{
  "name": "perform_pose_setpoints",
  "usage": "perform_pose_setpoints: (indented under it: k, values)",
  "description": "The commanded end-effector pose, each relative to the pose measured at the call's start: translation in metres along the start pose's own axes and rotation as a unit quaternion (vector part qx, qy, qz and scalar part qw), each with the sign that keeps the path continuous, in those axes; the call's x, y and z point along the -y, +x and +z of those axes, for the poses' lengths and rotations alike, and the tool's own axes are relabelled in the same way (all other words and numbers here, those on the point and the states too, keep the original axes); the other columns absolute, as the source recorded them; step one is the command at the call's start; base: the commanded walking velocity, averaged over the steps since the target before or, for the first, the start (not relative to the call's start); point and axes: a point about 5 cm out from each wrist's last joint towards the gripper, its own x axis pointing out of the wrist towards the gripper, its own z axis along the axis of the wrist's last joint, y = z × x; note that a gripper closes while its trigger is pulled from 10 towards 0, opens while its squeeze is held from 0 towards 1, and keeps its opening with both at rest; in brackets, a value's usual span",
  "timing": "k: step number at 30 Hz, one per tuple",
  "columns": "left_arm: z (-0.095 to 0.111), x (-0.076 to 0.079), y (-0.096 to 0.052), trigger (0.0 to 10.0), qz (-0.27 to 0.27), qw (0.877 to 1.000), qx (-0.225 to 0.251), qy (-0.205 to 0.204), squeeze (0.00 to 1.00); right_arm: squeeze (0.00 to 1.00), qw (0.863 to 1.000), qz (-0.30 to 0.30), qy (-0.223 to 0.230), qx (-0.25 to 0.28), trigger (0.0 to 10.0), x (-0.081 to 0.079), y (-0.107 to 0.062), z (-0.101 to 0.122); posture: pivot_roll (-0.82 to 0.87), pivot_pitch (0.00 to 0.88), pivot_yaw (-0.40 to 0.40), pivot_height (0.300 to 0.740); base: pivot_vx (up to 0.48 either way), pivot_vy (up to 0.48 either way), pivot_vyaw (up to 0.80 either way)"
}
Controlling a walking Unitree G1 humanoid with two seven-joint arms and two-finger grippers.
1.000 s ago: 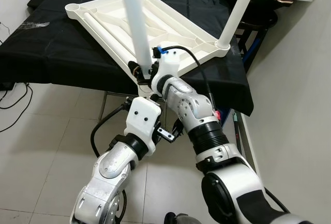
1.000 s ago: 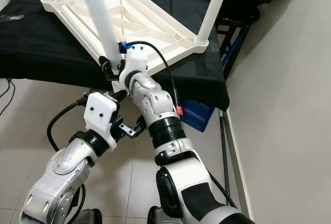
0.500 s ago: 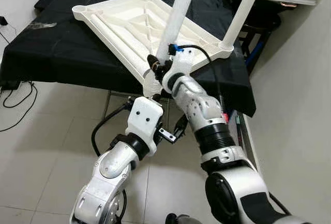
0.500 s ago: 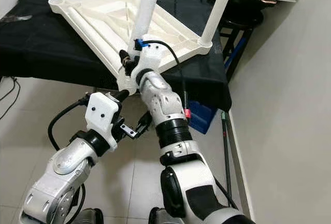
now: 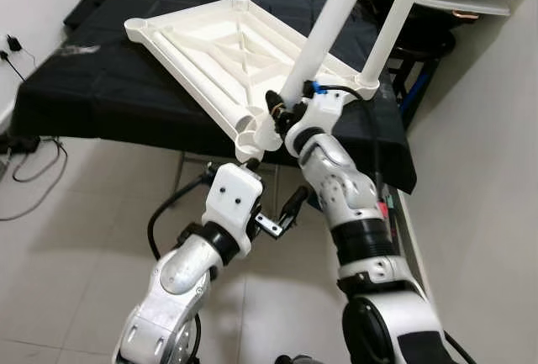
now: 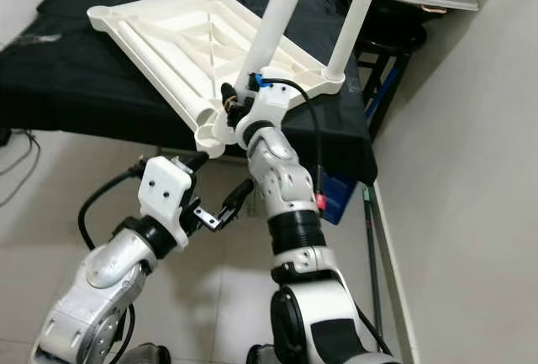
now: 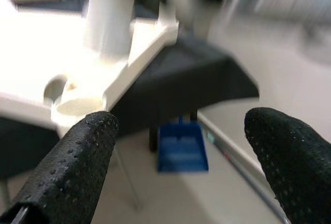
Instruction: Building children table
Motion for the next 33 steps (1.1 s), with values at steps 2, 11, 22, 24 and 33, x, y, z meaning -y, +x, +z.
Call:
perform_pose_setpoints:
  k: [2,11,22,24,33]
  values:
    - [-0.011,-0.001,0.002,10.0,0.003,1.0,-0.022,-0.008,0.0,0.0,0.999,0.012,-0.001,0.053,0.0,0.007,-0.014,0.016,0.12,0.0,-0.053,0.74,0.0,0.0,0.0]
    - [-0.003,-0.012,0.02,10.0,-0.021,0.999,-0.03,0.032,1.0,0.0,0.996,0.071,-0.012,0.045,0.0,-0.003,-0.03,0.005,0.12,0.0,-0.038,0.74,0.0,0.0,0.0]
    - [0.001,-0.032,0.054,10.0,-0.066,0.978,-0.08,0.182,0.0,0.0,0.985,0.152,-0.075,-0.021,0.0,-0.008,-0.062,-0.034,0.11,0.0,-0.028,0.74,0.0,0.0,0.0]
    - [0.0,-0.036,0.059,10.0,-0.063,0.975,-0.096,0.189,0.0,0.0,0.984,0.158,-0.079,-0.023,0.0,-0.008,-0.066,-0.033,0.11,0.0,-0.027,0.74,0.0,0.0,0.0]
    - [-0.004,-0.054,0.068,10.0,-0.049,0.968,-0.125,0.213,0.0,0.0,0.981,0.177,-0.073,-0.019,0.0,-0.013,-0.07,-0.027,0.11,0.029,-0.016,0.74,0.0,0.0,0.0]
